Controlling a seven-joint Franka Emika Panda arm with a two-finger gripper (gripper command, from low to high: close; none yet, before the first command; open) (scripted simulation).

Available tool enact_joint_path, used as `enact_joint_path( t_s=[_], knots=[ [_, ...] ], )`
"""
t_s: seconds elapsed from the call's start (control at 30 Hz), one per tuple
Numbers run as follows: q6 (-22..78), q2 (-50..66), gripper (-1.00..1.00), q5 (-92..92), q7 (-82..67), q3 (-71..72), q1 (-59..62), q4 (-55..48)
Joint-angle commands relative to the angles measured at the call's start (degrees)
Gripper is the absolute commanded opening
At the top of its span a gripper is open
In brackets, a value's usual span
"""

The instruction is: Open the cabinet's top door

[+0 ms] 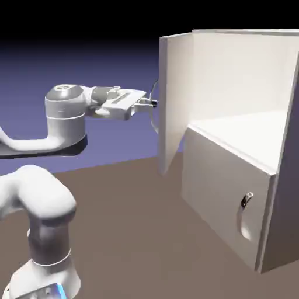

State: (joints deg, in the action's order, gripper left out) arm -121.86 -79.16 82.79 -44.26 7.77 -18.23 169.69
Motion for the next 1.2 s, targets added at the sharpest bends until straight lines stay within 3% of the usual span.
enact_joint_path(
  t_s=[0.0, 0.5, 0.83, 1.17],
  knots=[
    [1.6, -0.1, -1.00, -2.2, -0.2, 2.1, -0.4, -0.1],
    [28.0, 9.2, -1.00, -30.7, 1.1, 33.2, 2.3, -13.1],
    [46.3, 18.1, -1.00, -43.2, 2.4, 52.6, 18.8, -33.1],
    [60.7, 19.5, -1.00, -49.7, 0.3, 67.0, 39.2, -53.9]
  ],
)
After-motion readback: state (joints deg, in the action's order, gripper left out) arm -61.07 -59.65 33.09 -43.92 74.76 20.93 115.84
